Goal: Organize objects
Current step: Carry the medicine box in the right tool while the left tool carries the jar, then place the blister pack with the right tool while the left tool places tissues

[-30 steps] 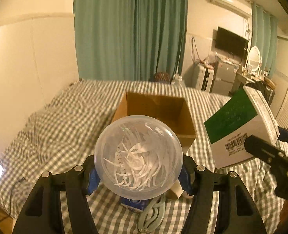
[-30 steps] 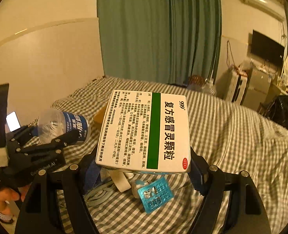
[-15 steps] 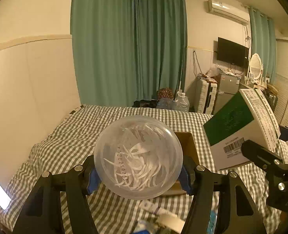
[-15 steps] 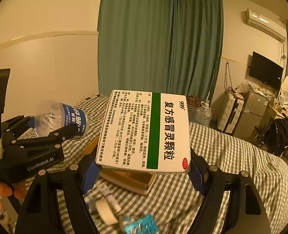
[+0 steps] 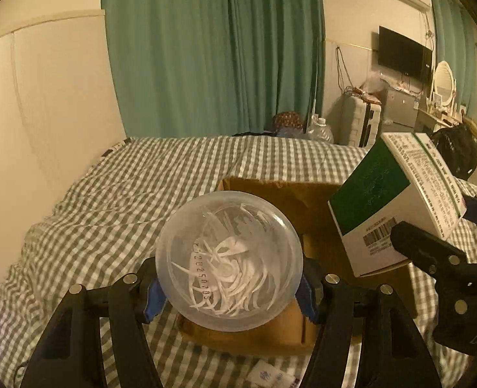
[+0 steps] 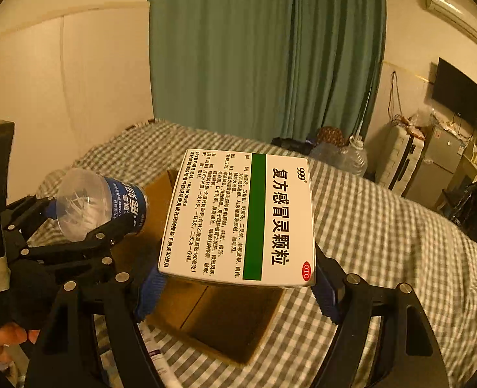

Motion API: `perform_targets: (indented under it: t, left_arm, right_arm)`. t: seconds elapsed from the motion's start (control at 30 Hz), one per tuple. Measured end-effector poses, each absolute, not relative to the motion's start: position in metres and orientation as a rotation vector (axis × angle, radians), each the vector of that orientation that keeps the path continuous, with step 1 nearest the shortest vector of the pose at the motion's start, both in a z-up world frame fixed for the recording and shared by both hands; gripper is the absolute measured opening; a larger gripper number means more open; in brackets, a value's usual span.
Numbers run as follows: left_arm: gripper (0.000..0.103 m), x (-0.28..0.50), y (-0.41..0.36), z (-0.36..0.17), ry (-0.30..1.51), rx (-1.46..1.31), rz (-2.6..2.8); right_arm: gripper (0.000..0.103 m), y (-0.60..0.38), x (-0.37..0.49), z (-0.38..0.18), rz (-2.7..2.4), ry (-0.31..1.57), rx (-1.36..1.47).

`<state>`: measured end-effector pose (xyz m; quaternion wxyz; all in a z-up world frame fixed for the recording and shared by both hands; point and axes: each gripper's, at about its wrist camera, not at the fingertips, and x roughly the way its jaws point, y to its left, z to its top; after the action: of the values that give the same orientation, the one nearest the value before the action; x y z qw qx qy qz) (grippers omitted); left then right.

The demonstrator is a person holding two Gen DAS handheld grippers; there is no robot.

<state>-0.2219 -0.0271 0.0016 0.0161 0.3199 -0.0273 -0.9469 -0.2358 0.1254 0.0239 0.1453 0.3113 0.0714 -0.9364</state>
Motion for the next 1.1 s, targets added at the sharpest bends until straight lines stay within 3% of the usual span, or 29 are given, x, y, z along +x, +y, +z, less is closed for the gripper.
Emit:
perform_targets:
  t: [0.2, 0.3, 0.37, 0.43, 0.53, 0.83, 1.1]
  left_arm:
    - [0.066, -0.236, -0.03, -0.024, -0.086, 1.048, -2.942]
    - [0.068, -0.229, -0.03, -0.023, -0.055, 1.064, -2.965]
    - [0.088, -0.222, -0.023, -0.009, -0.084, 1.023, -2.984]
    - [0.096, -0.211, -0.019, 0.0, -0.128, 0.97, -2.986]
    - [0.097, -0.193, -0.016, 0.016, -0.17, 0.919, -2.985]
    - [0.097, -0.117, -0.024, 0.032, -0.057, 0.948, -2.96]
    - [0.097, -0.068, -0.03, -0.03, -0.055, 1.148, -2.839]
  right_arm:
    - [0.079, 0.133, -0.255, 0.002, -2.657, 0.114, 0.948]
    - [0.087, 0.141, -0.254, 0.007, -2.657, 0.08, 0.935]
    - [0.09, 0.148, -0.248, 0.017, -2.677, 0.084, 0.905]
    - [0.09, 0.151, -0.239, 0.028, -2.703, 0.087, 0.879]
    - [0.09, 0.161, -0.223, 0.049, -2.709, 0.071, 0.867]
    - [0.09, 0.194, -0.133, 0.085, -2.772, 0.157, 0.835]
    - [0.09, 0.215, -0.078, 0.03, -2.707, 0.175, 0.988]
